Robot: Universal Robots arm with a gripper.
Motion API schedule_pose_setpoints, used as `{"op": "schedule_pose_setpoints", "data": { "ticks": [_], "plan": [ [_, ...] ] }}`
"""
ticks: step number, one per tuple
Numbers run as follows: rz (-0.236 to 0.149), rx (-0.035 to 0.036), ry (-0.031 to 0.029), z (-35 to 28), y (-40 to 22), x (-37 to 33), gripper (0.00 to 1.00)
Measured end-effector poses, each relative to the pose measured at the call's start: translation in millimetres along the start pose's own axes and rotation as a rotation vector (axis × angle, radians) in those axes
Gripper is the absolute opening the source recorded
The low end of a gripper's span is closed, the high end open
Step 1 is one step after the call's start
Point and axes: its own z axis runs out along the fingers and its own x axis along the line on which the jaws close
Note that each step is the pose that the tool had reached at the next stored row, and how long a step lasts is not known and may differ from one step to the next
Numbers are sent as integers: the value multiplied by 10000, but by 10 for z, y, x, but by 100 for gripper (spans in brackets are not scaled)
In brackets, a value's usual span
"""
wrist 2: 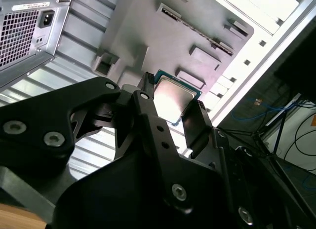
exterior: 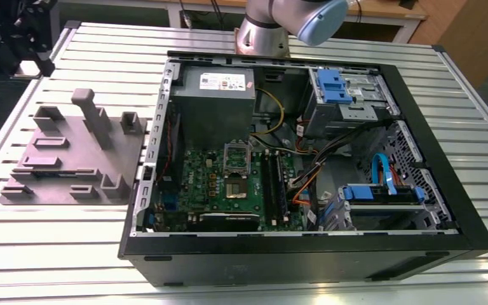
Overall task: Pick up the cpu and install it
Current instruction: 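Pick up the cpu and move it towards the insertion slot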
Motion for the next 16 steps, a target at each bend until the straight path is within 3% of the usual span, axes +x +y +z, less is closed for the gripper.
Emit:
{"op": "schedule_pose_setpoints", "data": {
  "ticks": [16],
  "plan": [
    [0, 0, 0, 4, 1, -221, 47]
  ]
}}
